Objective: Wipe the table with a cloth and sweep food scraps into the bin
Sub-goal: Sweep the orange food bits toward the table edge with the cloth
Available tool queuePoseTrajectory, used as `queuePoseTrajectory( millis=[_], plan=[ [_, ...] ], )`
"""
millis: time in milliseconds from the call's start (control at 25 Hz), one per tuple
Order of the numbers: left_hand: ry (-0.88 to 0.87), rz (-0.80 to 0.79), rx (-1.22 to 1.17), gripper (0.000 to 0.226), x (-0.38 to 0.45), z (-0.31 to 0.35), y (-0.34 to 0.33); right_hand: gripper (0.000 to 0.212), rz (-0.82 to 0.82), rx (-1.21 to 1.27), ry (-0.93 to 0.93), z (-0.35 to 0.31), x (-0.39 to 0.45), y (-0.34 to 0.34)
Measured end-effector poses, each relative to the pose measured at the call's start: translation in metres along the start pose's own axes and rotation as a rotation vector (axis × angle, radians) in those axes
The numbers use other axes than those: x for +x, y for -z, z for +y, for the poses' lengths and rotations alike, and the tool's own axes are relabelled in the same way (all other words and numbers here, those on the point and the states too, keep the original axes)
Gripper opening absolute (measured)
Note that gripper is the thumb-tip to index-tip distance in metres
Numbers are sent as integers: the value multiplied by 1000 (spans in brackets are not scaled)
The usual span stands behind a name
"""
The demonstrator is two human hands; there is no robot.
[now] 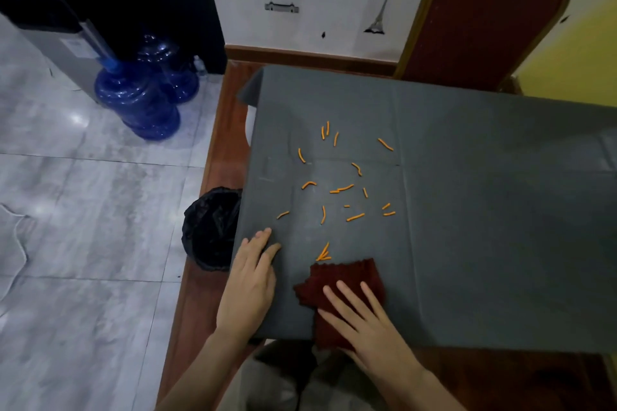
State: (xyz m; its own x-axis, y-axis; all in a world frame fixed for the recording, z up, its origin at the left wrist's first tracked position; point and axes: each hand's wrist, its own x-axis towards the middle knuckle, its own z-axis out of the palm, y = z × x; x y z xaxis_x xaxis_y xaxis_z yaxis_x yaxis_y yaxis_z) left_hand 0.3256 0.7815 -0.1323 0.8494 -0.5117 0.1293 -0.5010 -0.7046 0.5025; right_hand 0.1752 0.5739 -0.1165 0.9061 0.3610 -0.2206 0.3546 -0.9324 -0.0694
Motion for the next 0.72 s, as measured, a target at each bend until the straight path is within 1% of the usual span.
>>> queuePoseTrajectory(
  millis=[120,200,320,400,520,600,720],
  plan=[
    [152,49,-59,47,1,-4,0,72,31,-37,140,0,28,6],
    [164,45,-55,48,2,-5,-2,66,56,-30,155,8,49,8],
    [136,24,-5,51,2,-5,-4,60,89,22,107,23,70,10],
    [139,16,41,52,2,-4,-4,60,116,27,61,36,81,14],
    [145,28,77,51,4,-2,-5,57,174,81,-139,53,98,22],
    [137,34,97,51,4,0,-5,54,192,136,-227,57,104,24],
    [125,32,134,51,5,2,-5,53,198,159,-192,57,100,21]
  ],
)
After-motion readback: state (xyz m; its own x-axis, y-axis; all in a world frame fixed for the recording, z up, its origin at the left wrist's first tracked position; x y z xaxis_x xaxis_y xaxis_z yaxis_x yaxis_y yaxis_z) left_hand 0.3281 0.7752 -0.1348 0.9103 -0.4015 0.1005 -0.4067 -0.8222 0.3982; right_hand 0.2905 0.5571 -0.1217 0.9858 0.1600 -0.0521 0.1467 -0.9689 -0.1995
